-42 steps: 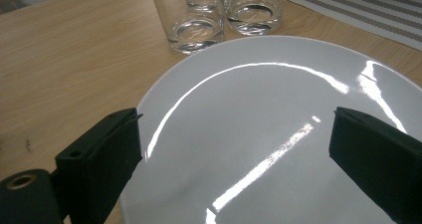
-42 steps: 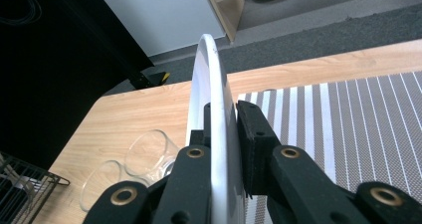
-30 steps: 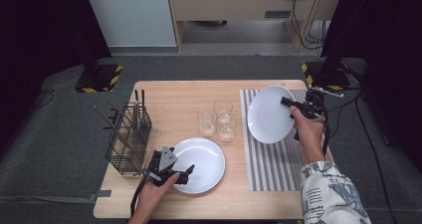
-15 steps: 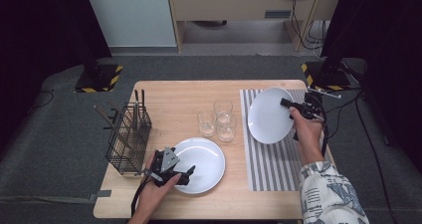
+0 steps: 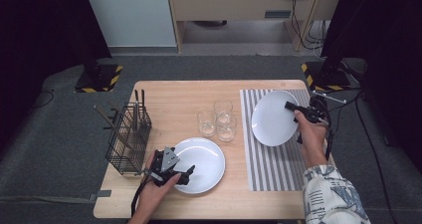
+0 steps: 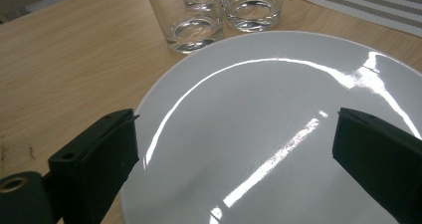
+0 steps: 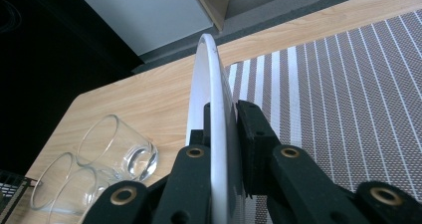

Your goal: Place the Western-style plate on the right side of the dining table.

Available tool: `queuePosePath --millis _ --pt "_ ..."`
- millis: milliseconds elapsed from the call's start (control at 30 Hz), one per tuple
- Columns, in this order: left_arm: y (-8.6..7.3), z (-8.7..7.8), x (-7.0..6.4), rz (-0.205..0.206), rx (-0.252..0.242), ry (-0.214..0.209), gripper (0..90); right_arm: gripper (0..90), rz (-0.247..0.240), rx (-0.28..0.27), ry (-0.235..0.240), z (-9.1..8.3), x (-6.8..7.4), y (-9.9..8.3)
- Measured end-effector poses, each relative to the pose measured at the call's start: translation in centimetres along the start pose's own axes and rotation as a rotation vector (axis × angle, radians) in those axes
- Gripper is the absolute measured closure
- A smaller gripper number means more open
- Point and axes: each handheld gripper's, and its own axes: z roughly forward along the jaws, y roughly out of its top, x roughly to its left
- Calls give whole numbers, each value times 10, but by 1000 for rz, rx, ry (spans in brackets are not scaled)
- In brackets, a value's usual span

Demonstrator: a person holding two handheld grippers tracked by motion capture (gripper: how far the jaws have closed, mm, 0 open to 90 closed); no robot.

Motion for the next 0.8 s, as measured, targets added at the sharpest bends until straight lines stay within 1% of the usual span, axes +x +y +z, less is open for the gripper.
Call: queuePosePath --millis 533,567,800 --pt "0 -1 1 -4 -3 6 36 836 29 1 -2 4 -10 -7" --pt "-1 -1 1 -4 -3 6 36 836 38 3 2 4 -10 -8" --pt "0 -3 3 -6 -8 16 37 836 51 3 2 7 -13 -9"
